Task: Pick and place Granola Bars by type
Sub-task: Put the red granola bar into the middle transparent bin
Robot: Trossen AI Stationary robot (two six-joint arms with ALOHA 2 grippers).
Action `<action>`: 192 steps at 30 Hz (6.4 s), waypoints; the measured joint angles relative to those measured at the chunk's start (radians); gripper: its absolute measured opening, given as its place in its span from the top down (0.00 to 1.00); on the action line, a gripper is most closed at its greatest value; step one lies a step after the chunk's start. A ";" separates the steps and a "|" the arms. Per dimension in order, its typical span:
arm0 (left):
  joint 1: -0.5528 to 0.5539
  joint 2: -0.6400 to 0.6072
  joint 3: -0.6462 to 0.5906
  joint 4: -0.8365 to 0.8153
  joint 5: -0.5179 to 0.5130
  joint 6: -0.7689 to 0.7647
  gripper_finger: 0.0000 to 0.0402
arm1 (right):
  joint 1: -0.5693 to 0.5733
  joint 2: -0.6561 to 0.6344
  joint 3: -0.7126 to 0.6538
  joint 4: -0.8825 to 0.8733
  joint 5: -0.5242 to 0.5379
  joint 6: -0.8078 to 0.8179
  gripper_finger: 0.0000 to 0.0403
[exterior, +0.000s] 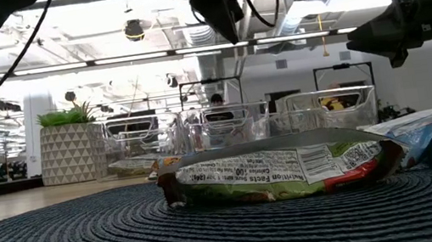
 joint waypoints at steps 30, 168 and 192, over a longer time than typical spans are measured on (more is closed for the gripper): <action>-0.284 0.000 -0.167 0.122 -0.001 -0.392 0.78 | 0.000 0.000 0.000 0.000 0.000 0.000 0.69; -0.584 0.084 -0.537 0.655 -0.223 -1.001 0.86 | 0.000 0.002 0.000 0.000 0.000 0.000 0.69; -0.508 0.081 -0.150 0.650 -0.291 -0.898 0.86 | 0.000 0.002 0.000 0.000 0.000 0.000 0.69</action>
